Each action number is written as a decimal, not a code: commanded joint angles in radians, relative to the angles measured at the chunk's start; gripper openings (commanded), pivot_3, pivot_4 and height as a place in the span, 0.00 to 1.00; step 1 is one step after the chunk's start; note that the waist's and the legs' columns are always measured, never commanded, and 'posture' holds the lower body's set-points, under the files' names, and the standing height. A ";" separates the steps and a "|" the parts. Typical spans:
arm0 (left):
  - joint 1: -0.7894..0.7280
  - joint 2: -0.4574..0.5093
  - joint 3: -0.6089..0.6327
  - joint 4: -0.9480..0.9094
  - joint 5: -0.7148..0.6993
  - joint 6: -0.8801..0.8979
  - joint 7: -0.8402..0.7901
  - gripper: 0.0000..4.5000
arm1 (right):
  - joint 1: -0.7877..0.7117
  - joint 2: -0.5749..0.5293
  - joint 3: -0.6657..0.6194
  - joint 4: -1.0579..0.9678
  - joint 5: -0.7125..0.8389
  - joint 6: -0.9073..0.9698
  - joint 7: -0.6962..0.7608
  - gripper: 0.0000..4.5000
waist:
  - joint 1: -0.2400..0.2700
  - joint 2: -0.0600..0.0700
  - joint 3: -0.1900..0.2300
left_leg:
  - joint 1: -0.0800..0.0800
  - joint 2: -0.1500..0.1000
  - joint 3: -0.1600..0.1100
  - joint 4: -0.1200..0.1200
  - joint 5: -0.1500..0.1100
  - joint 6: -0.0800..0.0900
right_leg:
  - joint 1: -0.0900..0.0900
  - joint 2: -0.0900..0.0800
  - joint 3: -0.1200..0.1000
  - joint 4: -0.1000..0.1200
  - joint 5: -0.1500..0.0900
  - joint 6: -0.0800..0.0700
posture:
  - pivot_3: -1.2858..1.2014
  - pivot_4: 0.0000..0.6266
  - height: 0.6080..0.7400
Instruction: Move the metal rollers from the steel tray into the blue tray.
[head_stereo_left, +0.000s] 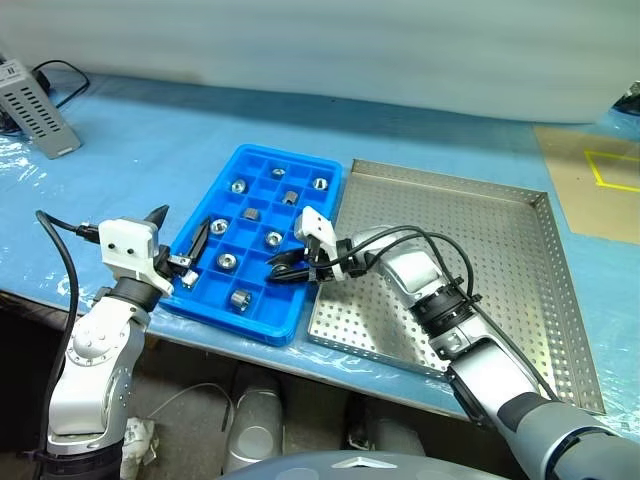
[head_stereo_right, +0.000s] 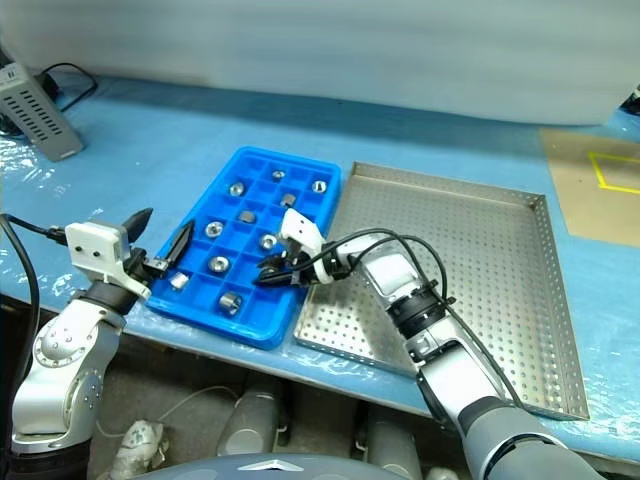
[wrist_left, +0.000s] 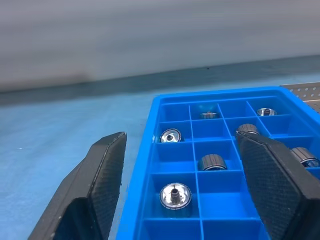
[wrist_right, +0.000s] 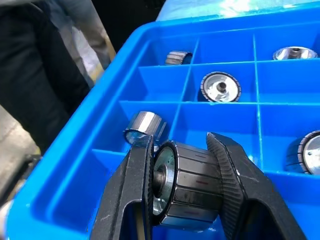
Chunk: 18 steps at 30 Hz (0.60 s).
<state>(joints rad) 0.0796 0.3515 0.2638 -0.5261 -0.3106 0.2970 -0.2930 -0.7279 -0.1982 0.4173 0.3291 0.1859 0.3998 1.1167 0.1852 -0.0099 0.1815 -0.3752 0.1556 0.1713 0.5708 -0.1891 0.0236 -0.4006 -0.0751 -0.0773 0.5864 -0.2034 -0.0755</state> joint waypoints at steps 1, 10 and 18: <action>-0.010 0.010 -0.003 -0.053 -0.005 0.007 0.001 0.81 | 0.001 -0.003 0.003 0.005 -0.024 -0.031 0.001 0.43 | 0.000 0.000 0.000 | 0.000 0.000 0.000 0.000 0.000 0.000 | 0.000 0.000 0.000 0.000 0.000 0.000 | 0.67 0.24 1.00; -0.129 0.015 -0.091 0.024 -0.047 0.036 -0.080 0.81 | 0.020 -0.034 -0.099 -0.037 -0.005 -0.029 -0.060 0.86 | -0.004 0.000 0.000 | 0.001 0.000 0.000 0.000 0.000 -0.001 | 0.000 0.000 0.000 0.001 0.000 0.000 | 0.60 0.24 1.00; -0.409 -0.027 -0.213 0.329 -0.097 0.011 -0.276 0.81 | 0.210 -0.152 -0.324 -0.305 0.049 0.089 -0.247 0.86 | -0.063 -0.001 -0.001 | 0.002 -0.001 0.003 0.001 0.002 -0.004 | 0.002 0.000 0.004 0.002 0.001 0.001 | 0.46 0.24 1.00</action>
<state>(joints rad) -0.2859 0.3333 0.0741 -0.2286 -0.3810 0.3339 -0.5225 -0.5483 -0.3407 0.1402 0.1103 0.2032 0.4675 0.9100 0.1223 -0.0108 0.1809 -0.3729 0.1548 0.1749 0.5713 -0.1866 0.0199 -0.3993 -0.0749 -0.0735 0.5879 -0.2031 -0.0743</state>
